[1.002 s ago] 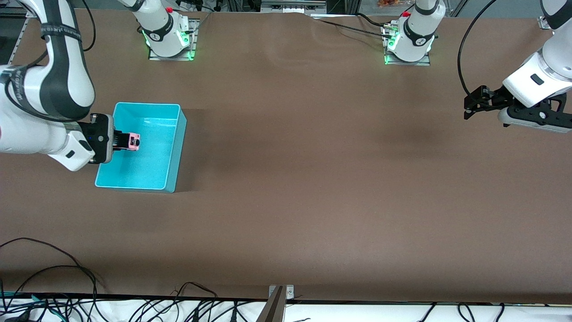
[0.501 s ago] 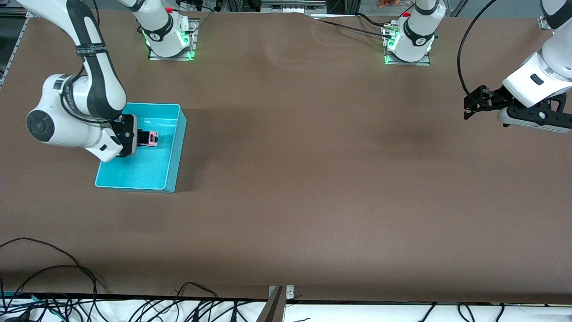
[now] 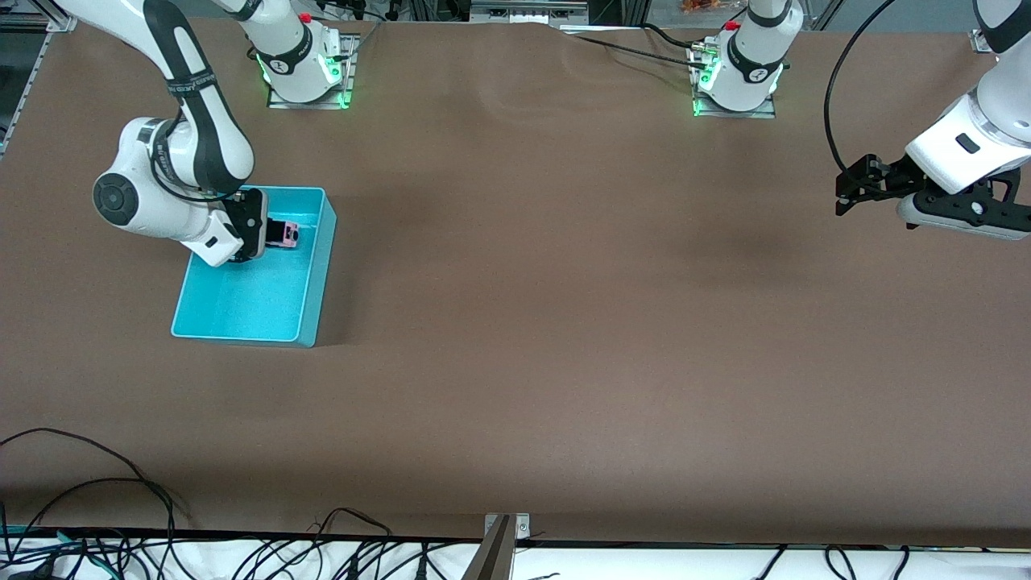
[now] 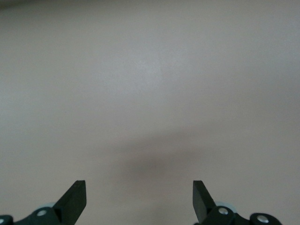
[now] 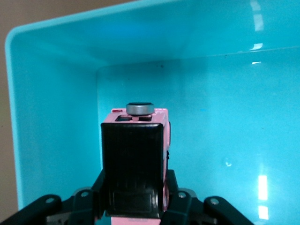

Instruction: Wind and store pink jeep toy

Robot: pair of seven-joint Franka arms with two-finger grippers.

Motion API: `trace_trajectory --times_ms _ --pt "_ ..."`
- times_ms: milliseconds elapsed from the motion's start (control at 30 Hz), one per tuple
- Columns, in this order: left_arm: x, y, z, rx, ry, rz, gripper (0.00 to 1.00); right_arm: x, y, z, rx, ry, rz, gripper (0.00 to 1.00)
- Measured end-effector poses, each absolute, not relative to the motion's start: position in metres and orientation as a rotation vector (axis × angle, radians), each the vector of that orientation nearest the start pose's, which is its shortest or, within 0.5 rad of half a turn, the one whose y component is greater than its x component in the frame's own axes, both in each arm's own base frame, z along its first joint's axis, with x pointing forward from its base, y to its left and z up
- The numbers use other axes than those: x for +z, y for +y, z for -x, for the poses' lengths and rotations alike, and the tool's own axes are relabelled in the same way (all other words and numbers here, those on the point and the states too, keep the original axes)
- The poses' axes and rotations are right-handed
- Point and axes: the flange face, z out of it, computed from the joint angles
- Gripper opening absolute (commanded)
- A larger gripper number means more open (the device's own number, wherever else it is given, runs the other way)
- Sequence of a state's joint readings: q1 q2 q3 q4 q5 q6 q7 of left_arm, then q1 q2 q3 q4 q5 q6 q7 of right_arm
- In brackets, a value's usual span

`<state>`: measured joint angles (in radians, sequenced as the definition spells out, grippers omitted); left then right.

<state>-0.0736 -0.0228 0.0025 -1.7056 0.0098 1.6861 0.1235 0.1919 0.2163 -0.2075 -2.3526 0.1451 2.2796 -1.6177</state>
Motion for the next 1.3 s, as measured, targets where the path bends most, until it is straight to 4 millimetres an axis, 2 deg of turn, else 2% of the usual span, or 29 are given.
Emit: trace_trajectory --times_ms 33,234,401,501,634,801,1068,1302 --pt "0.583 -0.038 -0.553 -0.005 0.306 3.117 1.00 0.219 -0.007 -0.479 0.227 -1.962 2.126 1.00" --pt "0.584 -0.038 -0.553 -0.006 0.306 3.117 1.00 0.219 -0.002 -0.478 0.217 -1.976 2.125 1.00" --pt "0.584 -0.038 -0.553 -0.008 0.306 3.117 1.00 0.242 0.002 -0.497 0.157 -2.013 2.141 1.00" --pt "0.584 -0.038 -0.553 -0.008 0.306 3.117 1.00 0.268 0.004 -0.516 0.110 -2.033 2.154 1.00" --pt "0.584 -0.038 -0.553 -0.008 0.306 3.117 1.00 0.317 0.007 -0.549 0.034 -2.042 2.189 1.00" --pt "0.584 -0.039 -0.553 -0.007 0.306 3.118 1.00 0.379 0.006 -0.580 -0.043 -1.919 2.349 1.00" --pt "0.584 -0.039 -0.553 -0.007 0.306 3.118 1.00 0.452 0.005 -0.609 -0.150 -1.480 2.691 1.00" --pt "0.584 -0.039 -0.553 -0.007 0.306 3.118 1.00 0.507 0.009 -0.616 -0.143 -1.000 2.884 1.00"
